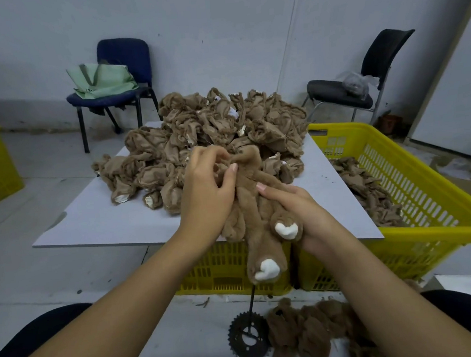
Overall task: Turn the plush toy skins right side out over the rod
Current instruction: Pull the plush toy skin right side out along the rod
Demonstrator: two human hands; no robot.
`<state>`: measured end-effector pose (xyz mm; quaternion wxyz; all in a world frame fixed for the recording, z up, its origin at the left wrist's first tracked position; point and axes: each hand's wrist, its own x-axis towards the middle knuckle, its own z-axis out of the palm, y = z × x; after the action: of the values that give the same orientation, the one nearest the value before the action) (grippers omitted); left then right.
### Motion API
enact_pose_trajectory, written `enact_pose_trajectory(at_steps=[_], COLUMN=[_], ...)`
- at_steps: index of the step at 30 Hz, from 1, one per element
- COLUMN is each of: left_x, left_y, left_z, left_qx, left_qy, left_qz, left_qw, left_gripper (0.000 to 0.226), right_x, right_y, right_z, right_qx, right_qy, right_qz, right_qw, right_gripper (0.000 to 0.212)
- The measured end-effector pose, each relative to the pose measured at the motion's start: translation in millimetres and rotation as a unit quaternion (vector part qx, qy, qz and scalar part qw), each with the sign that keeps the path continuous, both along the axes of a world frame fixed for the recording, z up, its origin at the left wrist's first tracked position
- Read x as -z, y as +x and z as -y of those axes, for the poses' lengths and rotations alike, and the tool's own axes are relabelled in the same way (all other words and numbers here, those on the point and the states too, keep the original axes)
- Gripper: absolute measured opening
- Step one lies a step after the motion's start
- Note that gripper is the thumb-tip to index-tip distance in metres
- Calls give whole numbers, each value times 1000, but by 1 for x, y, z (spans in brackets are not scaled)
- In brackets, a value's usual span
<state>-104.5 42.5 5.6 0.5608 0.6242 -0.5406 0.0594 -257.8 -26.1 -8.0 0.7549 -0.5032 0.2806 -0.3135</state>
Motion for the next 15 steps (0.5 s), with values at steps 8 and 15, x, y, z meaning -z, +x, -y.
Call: enact_pose_trajectory(at_steps=[8, 15], left_x=[4, -5], left_y=[6, 4], left_z=[0, -2], left_qx=[187, 81], left_qy=[182, 72], left_qz=[-215, -412], left_qw=[941, 905], left_gripper=[29, 5], right_x=[10, 3], right_y=[3, 13], right_z=[-5, -14], right_qx=[-11, -34], right_qy=[107, 206], right_qz=[38, 139], right_qw=[993, 968], right_gripper=[36, 37])
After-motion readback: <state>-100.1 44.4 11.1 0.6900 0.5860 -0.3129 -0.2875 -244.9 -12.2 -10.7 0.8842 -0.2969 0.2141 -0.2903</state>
